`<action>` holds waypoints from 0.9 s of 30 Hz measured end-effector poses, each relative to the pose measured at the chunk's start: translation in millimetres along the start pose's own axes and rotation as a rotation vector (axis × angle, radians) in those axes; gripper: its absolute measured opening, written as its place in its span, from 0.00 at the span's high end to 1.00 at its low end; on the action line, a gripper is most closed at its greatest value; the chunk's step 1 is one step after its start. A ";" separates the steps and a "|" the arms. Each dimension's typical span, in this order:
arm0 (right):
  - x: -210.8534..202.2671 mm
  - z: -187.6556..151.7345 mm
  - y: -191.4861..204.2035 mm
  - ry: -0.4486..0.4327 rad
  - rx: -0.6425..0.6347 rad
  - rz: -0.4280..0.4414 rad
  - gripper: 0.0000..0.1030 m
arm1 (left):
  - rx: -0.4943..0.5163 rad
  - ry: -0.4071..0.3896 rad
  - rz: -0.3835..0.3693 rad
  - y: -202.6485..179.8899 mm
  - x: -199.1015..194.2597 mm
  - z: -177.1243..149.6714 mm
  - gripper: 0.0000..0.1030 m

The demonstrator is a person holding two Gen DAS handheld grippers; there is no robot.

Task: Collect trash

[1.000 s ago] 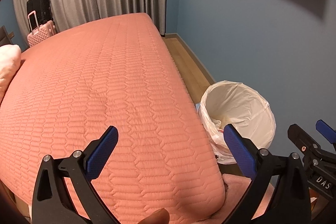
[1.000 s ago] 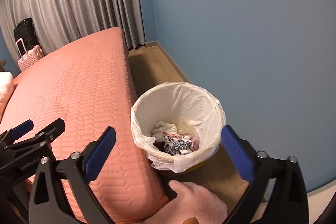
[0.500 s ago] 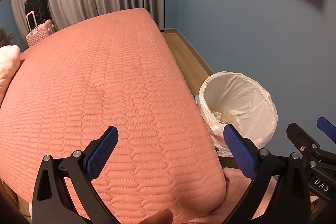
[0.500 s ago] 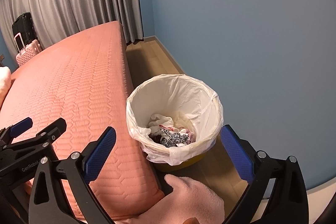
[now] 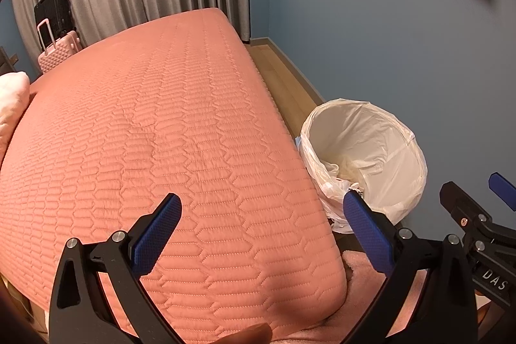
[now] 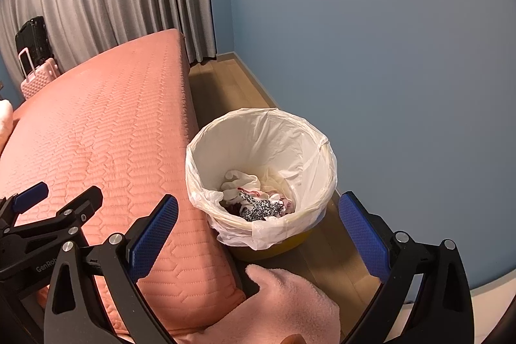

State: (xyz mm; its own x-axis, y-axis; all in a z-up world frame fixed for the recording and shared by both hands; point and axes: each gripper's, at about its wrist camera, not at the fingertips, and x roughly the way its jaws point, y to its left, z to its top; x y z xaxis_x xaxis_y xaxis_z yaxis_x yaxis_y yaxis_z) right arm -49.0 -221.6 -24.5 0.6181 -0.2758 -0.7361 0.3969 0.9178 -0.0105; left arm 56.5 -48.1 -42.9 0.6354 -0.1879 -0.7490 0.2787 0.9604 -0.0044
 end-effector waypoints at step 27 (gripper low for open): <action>6.9 -9.6 -2.6 0.020 -0.001 -0.008 0.06 | -0.026 0.032 0.032 -4.8 6.0 -4.7 0.07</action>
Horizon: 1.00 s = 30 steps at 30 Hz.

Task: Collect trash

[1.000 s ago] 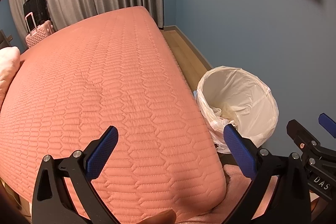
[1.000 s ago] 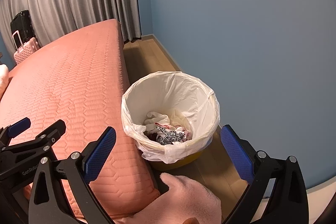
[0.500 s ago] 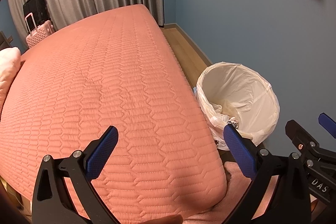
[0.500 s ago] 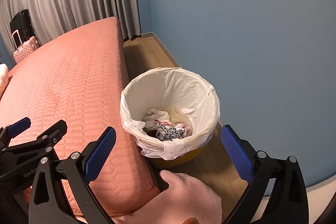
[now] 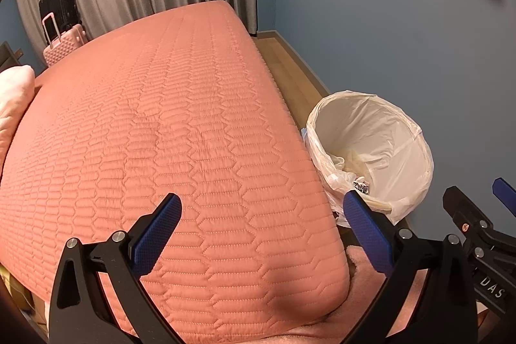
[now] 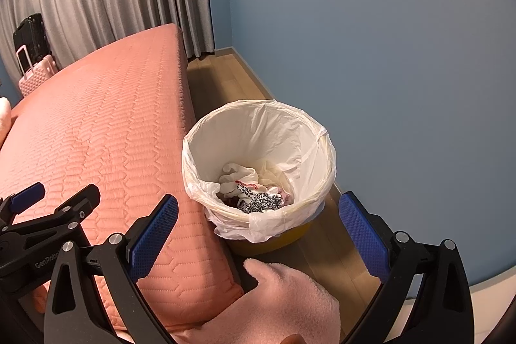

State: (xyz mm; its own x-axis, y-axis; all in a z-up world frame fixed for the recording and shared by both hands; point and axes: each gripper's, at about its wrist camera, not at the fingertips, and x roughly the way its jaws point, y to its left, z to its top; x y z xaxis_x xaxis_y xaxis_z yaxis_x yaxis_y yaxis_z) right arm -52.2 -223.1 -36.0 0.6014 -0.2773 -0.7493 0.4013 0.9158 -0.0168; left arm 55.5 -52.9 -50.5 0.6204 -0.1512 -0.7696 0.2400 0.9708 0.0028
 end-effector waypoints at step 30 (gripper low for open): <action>1.3 -3.5 -1.5 0.006 0.005 -0.003 0.06 | 0.011 -0.002 0.004 -4.3 -0.9 -1.5 0.07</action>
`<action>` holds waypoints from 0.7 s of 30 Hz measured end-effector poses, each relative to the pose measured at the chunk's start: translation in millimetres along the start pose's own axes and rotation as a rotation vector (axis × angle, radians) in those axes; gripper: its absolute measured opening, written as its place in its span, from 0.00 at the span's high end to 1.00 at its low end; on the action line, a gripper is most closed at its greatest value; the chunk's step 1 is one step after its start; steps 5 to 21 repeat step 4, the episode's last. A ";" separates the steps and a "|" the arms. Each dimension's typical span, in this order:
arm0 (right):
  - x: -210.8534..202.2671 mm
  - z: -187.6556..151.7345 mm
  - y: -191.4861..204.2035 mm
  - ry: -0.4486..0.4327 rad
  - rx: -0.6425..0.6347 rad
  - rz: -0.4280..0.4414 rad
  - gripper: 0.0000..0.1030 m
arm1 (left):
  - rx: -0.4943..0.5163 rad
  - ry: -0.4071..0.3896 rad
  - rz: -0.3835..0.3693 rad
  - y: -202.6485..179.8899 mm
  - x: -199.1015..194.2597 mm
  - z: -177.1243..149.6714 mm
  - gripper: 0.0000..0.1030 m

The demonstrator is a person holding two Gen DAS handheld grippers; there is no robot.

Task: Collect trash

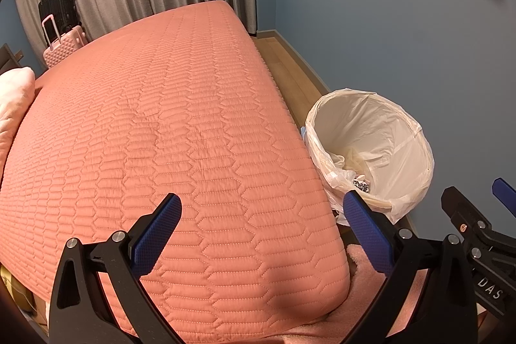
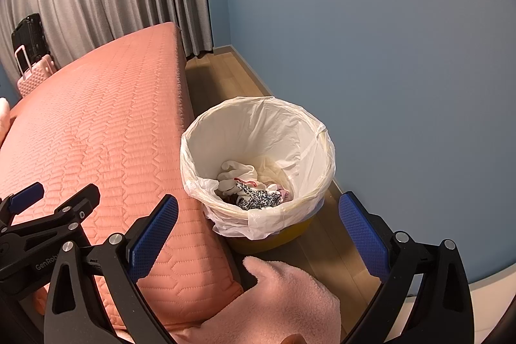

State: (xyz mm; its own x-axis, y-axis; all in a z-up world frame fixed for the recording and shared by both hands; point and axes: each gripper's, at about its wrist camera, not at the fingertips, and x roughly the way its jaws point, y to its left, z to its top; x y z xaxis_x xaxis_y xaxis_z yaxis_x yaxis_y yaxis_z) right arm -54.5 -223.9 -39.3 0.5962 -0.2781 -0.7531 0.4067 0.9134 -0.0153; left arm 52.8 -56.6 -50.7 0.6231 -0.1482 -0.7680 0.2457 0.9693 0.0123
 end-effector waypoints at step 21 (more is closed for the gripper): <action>-0.2 0.4 -0.6 -0.002 0.004 0.000 0.06 | 0.016 0.001 -0.014 -2.4 0.5 0.0 0.07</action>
